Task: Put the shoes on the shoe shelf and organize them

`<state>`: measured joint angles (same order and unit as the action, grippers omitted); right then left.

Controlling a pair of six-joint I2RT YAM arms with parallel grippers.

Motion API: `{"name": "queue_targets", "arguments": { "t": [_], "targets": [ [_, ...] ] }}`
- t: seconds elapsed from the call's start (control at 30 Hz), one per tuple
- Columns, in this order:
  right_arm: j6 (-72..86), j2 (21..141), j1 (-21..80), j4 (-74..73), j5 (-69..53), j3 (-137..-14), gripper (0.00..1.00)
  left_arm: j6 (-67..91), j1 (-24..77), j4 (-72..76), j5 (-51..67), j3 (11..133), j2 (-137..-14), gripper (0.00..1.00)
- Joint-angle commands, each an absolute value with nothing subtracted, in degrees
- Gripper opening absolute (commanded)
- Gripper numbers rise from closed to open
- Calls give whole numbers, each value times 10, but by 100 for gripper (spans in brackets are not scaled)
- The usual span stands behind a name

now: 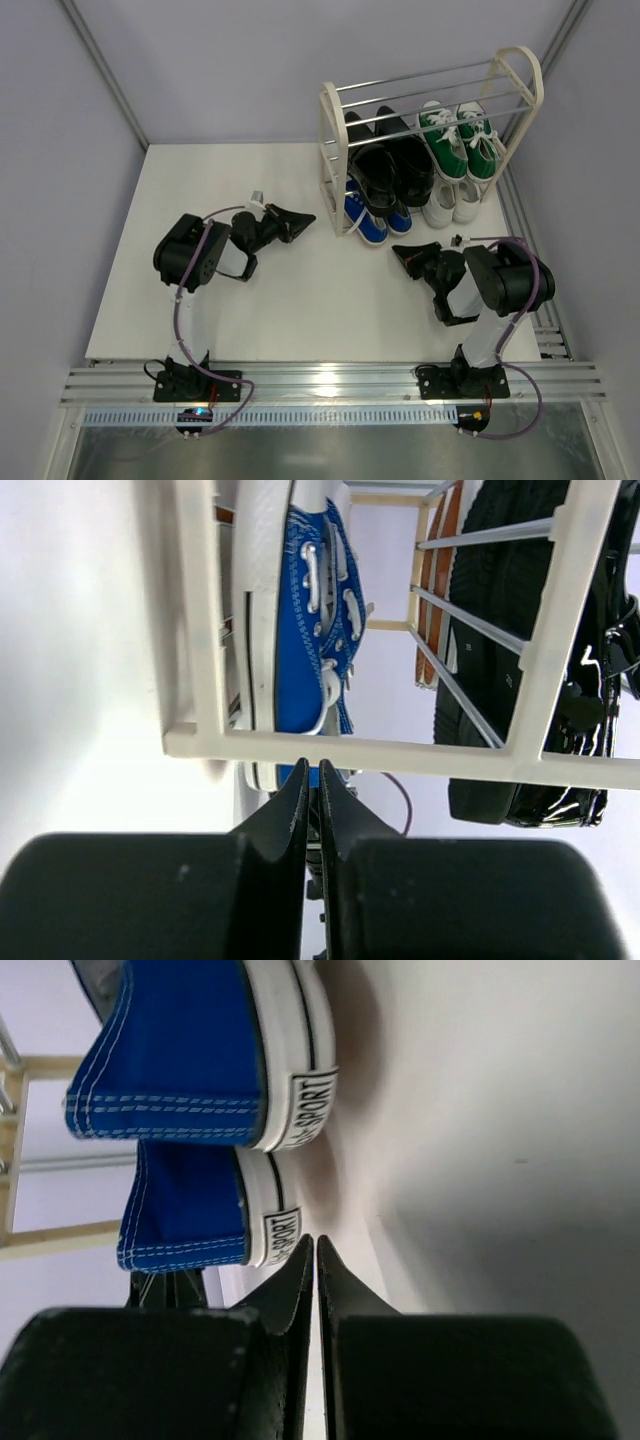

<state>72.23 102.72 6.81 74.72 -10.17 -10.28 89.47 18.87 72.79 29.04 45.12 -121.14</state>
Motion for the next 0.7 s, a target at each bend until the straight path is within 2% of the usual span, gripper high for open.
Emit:
{"name": "queue_targets", "arguments": {
  "t": [0.0,0.1,0.4,0.53,0.67],
  "targets": [
    [698,1005,105,827,-67,-134,4,884,173,811,297,433,-1200,4],
    [696,1016,129,812,-49,-166,4,895,160,835,305,425,-1210,0],
    [711,1078,163,792,-34,-272,4,903,159,855,311,425,-1229,0],
    [708,1068,170,780,-31,-275,4,903,159,858,313,424,-1230,0],
    [705,1040,171,786,-15,-222,4,904,158,860,316,425,-1231,0]
  ]
}}
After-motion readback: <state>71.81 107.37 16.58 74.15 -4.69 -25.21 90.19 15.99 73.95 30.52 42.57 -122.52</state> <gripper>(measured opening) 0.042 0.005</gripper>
